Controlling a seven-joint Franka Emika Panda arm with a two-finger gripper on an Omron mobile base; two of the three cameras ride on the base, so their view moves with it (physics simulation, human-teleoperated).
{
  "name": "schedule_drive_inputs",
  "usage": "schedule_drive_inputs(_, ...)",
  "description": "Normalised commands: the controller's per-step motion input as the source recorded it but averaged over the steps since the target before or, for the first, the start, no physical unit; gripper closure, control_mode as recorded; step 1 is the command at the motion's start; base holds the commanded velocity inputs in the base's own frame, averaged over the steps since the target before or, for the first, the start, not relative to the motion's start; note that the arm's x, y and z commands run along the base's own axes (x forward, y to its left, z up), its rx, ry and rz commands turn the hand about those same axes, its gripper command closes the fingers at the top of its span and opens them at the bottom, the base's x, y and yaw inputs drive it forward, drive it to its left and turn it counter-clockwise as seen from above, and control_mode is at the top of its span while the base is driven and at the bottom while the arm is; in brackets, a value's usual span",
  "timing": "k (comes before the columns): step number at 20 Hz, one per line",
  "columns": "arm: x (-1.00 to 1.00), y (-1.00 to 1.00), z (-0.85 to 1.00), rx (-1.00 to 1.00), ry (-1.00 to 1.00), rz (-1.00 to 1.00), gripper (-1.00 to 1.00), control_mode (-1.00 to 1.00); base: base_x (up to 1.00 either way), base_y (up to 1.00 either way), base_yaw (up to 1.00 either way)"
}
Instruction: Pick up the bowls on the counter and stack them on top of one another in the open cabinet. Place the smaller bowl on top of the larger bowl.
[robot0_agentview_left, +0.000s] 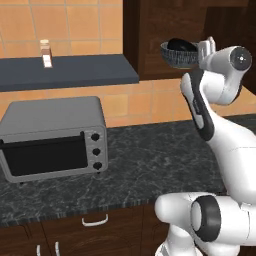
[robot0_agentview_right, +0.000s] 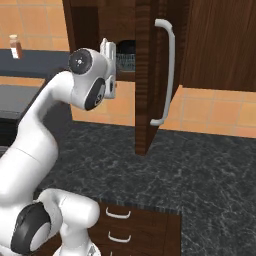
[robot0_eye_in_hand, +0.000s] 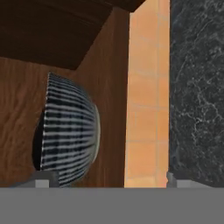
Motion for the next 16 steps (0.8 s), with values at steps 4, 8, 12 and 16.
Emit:
schedule_drive_inputs(4, -1.0, 0.11, -1.0, -0.06, -0.07, 0.0, -1.0, -1.0, 0.0, 0.0, 0.0)
schedule_drive_inputs(8, -1.0, 0.71, -1.0, -0.39, -0.08, 0.04, -1.0, -1.0, 0.0, 0.0, 0.0)
schedule_drive_inputs(12, -1.0, 0.9, -1.0, -0.8, -0.05, 0.25, -1.0, -1.0, 0.0, 0.0, 0.0)
schedule_drive_inputs(16, -1.0, 0.71, -1.0, -0.86, -0.09, 0.3, -1.0, -1.0, 0.0, 0.0, 0.0)
